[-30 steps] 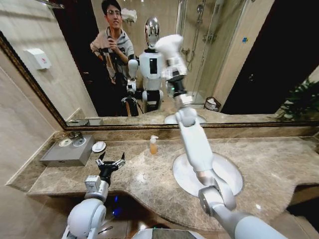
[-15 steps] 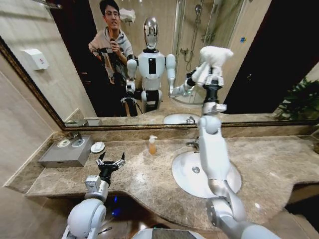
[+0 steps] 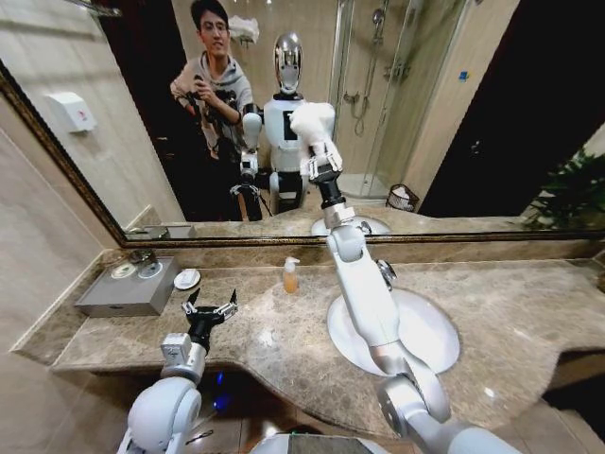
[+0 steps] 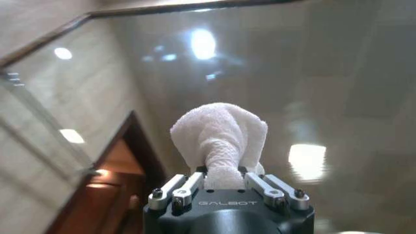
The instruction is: Pick up the towel from the sink counter and wipe the mirror surface.
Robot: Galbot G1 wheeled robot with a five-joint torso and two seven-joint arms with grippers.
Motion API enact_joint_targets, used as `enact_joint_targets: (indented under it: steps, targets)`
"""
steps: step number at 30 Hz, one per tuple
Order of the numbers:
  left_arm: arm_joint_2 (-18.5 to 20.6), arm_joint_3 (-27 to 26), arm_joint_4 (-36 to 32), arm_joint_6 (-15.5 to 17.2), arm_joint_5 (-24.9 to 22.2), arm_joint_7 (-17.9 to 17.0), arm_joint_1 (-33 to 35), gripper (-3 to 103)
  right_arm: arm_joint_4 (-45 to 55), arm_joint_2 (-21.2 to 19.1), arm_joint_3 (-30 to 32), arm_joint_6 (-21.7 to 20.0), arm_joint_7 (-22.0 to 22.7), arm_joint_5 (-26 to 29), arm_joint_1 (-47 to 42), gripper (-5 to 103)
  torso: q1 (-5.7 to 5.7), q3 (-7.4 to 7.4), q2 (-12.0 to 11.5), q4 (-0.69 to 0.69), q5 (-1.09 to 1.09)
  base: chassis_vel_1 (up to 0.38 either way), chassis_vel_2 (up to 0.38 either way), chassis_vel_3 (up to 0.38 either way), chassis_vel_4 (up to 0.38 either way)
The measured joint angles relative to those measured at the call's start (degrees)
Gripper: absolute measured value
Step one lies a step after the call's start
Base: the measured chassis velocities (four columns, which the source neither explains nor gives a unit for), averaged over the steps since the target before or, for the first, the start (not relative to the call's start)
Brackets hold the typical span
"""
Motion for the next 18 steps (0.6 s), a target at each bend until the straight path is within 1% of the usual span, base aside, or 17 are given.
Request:
enact_joint_targets:
  steps: [1, 2, 3, 4, 5, 6, 7, 8, 9, 10, 11, 14, 16, 18]
  targets:
    - [0.0, 0.0, 0.0, 0.0, 0.0, 0.0, 0.0, 100, 0.4, 0.0, 2.1, 0.0, 0.5, 1.2, 0.2, 18, 0.0, 0.0, 0.0, -0.01, 0.01, 0.0, 0.0, 0.0, 0.0]
    - [0.0, 0.0, 0.0, 0.0, 0.0, 0.0, 0.0, 100, 0.4, 0.0, 2.1, 0.0, 0.5, 1.2, 0.2, 18, 0.0, 0.0, 0.0, -0.01, 0.01, 0.0, 0.0, 0.0, 0.0]
    - [0.0, 0.0, 0.0, 0.0, 0.0, 0.0, 0.0, 100, 0.5, 0.0, 3.8, 0.0, 1.0, 2.4, 0.4, 18, 0.0, 0.0, 0.0, -0.02, 0.02, 0.0, 0.0, 0.0, 0.0]
    - [0.0, 0.0, 0.0, 0.0, 0.0, 0.0, 0.0, 100, 0.5, -0.4, 5.8, -0.1, 1.8, 4.0, 0.9, 18, 0.0, 0.0, 0.0, 0.01, 0.03, 0.0, 0.0, 0.0, 0.0]
    - [0.0, 0.0, 0.0, 0.0, 0.0, 0.0, 0.0, 100, 0.4, -1.7, 7.5, -0.2, 2.3, 5.5, 1.3, 18, 0.0, 0.0, 0.0, 0.02, 0.02, 0.0, 0.0, 0.0, 0.0]
    - [0.0, 0.0, 0.0, 0.0, 0.0, 0.0, 0.0, 100, 0.4, -1.7, 7.5, -0.2, 2.3, 5.5, 1.3, 18, 0.0, 0.0, 0.0, 0.02, 0.02, 0.0, 0.0, 0.0, 0.0]
    - [0.0, 0.0, 0.0, 0.0, 0.0, 0.0, 0.0, 100, 0.0, -3.4, 9.4, -0.2, 2.8, 7.1, 1.7, 18, 0.0, 0.0, 0.0, -0.03, 0.02, 0.0, 0.0, 0.0, 0.0]
    - [0.0, 0.0, 0.0, 0.0, 0.0, 0.0, 0.0, 100, -0.3, -4.2, 10.7, -0.2, 2.8, 7.9, 1.9, 18, 0.0, 0.0, 0.0, -0.04, 0.03, 0.0, 0.0, 0.0, 0.0]
    - [0.0, 0.0, 0.0, 0.0, 0.0, 0.0, 0.0, 100, -0.3, -4.2, 10.7, -0.2, 2.8, 7.9, 1.9, 18, 0.0, 0.0, 0.0, -0.04, 0.03, 0.0, 0.0, 0.0, 0.0]
    - [0.0, 0.0, 0.0, 0.0, 0.0, 0.0, 0.0, 100, -0.7, -4.7, 12.2, -0.3, 2.9, 8.5, 2.1, 18, 0.0, 0.0, 0.0, -0.06, 0.03, 0.0, 0.0, 0.0, 0.0]
    - [0.0, 0.0, 0.0, 0.0, 0.0, 0.0, 0.0, 100, -0.9, -4.9, 13.0, -0.4, 2.8, 8.9, 2.1, 18, 0.0, 0.0, 0.0, -0.05, 0.03, 0.0, 0.0, 0.0, 0.0]
    - [0.0, 0.0, 0.0, 0.0, 0.0, 0.0, 0.0, 100, -0.9, -4.7, 12.6, -0.5, 2.8, 8.9, 1.4, 18, 0.0, 0.0, 0.0, -0.03, 0.02, 0.0, 0.0, 0.0, 0.0]
    - [0.0, 0.0, 0.0, 0.0, 0.0, 0.0, 0.0, 100, -0.7, -2.8, 11.1, -0.3, 2.5, 7.5, 0.6, 18, 0.0, 0.0, 0.0, -0.04, 0.02, 0.0, 0.0, 0.0, 0.0]
    - [0.0, 0.0, 0.0, 0.0, 0.0, 0.0, 0.0, 100, -0.6, -0.7, 9.1, 0.1, 1.8, 5.0, 0.0, 18, 0.0, 0.0, 0.0, 0.02, 0.01, 0.0, 0.0, 0.0, 0.0]
